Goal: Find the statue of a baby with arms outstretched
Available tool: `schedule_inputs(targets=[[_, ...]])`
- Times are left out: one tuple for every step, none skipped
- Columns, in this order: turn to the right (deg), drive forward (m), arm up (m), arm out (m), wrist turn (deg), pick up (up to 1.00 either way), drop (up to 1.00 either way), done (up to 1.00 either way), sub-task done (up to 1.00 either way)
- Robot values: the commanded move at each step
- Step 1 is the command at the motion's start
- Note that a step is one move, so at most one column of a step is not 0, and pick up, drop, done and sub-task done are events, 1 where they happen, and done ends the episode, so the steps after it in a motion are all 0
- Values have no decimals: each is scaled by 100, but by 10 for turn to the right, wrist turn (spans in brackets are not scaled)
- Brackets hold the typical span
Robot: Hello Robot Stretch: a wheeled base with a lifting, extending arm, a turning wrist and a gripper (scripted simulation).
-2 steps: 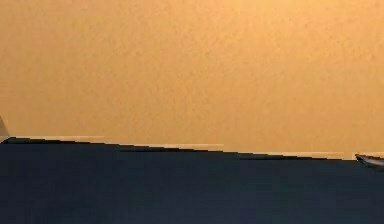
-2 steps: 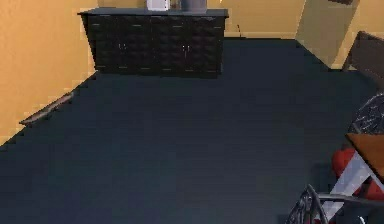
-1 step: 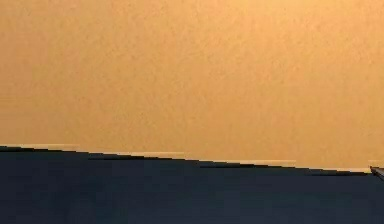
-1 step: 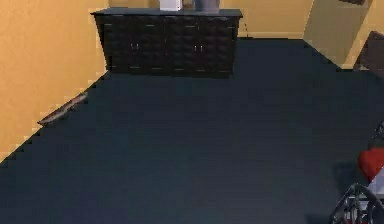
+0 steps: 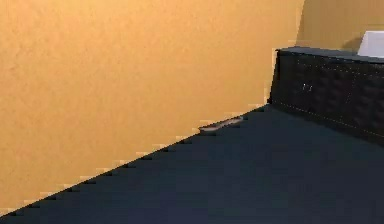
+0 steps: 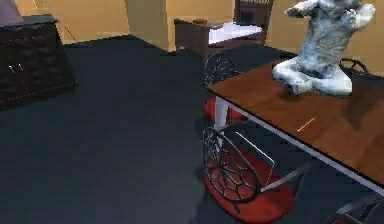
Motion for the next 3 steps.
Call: schedule_inputs(targets=[[450,0,0,0,0,0,0,0,0],[450,0,0,0,0,0,0,0,0],[330,0,0,0,0,0,0,0,0]])
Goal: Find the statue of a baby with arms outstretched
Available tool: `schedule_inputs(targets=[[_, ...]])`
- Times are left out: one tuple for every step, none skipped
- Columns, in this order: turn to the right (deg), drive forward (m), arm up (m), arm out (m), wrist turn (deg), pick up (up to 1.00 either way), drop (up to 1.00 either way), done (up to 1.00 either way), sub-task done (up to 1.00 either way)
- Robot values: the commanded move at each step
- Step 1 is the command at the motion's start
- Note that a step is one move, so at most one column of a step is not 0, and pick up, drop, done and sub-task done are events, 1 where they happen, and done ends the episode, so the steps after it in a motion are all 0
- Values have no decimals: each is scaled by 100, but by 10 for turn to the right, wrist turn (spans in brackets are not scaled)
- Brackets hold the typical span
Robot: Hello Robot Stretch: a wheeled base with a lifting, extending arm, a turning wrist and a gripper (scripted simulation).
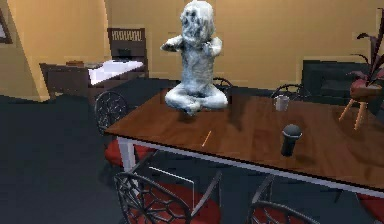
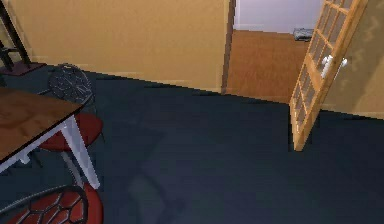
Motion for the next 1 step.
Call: schedule_inputs(targets=[[0,0,0,0,0,0,0,100,0]])
